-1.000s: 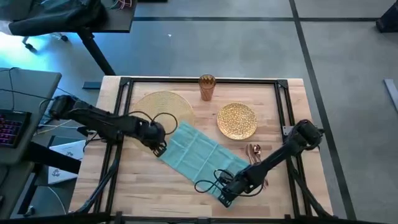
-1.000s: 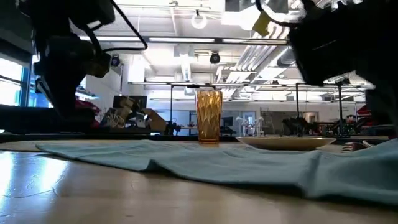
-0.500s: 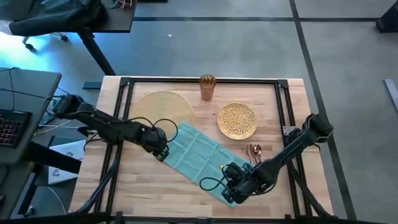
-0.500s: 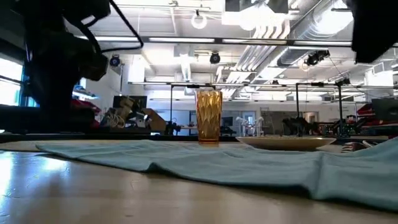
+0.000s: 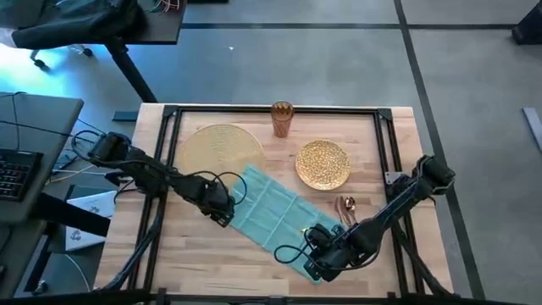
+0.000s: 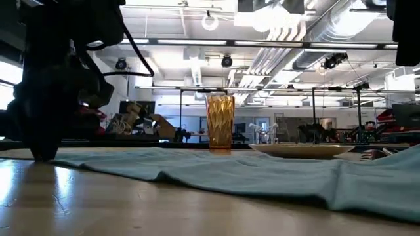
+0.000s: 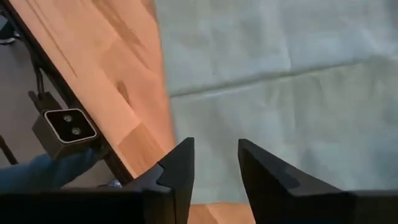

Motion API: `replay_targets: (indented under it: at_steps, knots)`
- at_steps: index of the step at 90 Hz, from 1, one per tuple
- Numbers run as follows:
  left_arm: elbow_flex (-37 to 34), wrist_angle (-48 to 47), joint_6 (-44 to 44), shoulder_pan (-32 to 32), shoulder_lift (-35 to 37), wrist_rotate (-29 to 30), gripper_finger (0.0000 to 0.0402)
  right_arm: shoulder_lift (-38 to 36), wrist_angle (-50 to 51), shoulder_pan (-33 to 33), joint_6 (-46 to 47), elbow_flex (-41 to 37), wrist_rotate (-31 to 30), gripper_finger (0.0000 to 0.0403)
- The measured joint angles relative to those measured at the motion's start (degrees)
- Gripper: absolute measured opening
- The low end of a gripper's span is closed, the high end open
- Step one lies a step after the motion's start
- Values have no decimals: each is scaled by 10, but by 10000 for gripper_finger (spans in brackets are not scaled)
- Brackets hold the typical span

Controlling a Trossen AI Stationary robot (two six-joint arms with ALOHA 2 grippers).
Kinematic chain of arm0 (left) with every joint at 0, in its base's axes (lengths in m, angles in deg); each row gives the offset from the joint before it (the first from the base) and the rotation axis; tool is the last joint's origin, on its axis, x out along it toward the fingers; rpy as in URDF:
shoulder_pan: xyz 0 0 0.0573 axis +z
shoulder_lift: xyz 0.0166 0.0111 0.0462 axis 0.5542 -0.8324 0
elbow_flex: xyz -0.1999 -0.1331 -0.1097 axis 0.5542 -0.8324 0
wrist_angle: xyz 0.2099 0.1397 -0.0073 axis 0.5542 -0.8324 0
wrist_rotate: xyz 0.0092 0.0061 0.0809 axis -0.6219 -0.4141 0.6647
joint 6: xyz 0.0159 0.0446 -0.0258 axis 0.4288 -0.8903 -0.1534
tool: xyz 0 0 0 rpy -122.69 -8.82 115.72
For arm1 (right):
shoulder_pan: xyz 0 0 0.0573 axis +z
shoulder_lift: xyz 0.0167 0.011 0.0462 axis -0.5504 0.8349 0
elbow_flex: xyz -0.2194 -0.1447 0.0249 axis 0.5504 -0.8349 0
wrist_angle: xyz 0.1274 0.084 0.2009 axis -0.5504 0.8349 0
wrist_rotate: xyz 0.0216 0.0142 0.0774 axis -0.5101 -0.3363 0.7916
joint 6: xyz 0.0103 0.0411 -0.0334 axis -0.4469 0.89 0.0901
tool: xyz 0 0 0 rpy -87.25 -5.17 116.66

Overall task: Set table place
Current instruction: Fold the blue table napkin

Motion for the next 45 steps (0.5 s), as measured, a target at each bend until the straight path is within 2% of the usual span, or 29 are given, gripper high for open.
replay_targets:
  at_steps: [5,20,45]
  knots:
    - [17,6,-13,-1,7,1,12,0,1,0,16,0,10,110]
    - [77,-40,-14,-15,36,24,2,0,38,0,94,1,69,110]
    - [169,-144,0,-50,94,97,0,0,110,-2,122,0,73,110]
